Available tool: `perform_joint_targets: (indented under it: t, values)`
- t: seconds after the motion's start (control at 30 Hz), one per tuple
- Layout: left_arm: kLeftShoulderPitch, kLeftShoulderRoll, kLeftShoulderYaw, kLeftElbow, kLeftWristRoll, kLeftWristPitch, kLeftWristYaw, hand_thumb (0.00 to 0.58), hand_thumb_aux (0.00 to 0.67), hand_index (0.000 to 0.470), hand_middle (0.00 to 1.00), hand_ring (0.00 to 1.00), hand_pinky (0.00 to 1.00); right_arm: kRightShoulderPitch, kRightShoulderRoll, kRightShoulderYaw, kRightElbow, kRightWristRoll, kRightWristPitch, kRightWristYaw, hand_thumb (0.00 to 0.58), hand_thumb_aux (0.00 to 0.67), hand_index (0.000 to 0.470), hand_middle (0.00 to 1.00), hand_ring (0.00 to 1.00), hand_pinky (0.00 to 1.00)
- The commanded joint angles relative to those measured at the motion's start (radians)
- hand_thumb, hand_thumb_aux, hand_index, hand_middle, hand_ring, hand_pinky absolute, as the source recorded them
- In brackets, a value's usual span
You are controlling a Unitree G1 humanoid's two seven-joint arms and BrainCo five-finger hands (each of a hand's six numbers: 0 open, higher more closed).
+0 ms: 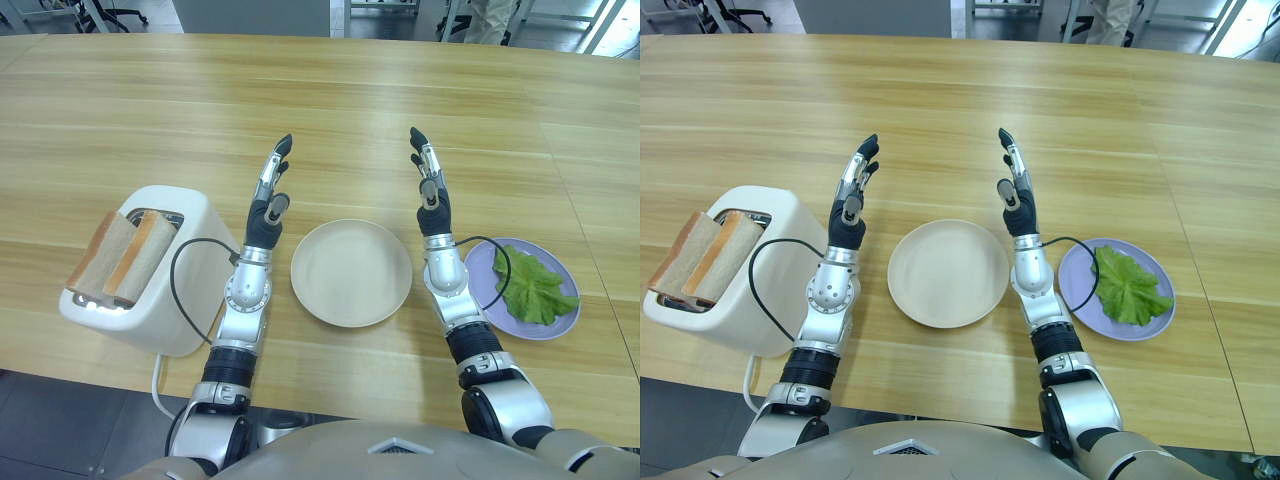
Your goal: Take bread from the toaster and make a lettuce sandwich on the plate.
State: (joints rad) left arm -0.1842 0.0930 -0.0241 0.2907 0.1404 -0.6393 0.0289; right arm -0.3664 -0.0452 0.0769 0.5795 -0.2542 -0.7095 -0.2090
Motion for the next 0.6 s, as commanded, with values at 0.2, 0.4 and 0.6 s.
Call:
perform_joint_targets:
  t: [0.2,0.4,0.6]
  values:
    - [0.013,-0.001,-0.006,0.004,0.002,0.005,-0.004,0.000,0.000,0.000,0.00,0.00,0.00,-0.004,0.000,0.002,0.010,0.002,0.004,0.004,0.000,0.000,0.000,0.00,0.00,0.00]
    - [0.014,-0.003,-0.005,0.004,0.000,0.006,-0.003,0.000,0.000,0.000,0.00,0.00,0.00,-0.004,0.001,0.003,0.010,0.004,0.004,0.006,0.000,0.000,0.000,0.00,0.00,0.00]
    - [0.013,-0.002,-0.005,0.007,0.000,0.005,-0.002,0.000,0.000,0.000,0.00,0.00,0.00,-0.005,0.001,0.003,0.011,0.003,0.004,0.006,0.000,0.000,0.000,0.00,0.00,0.00]
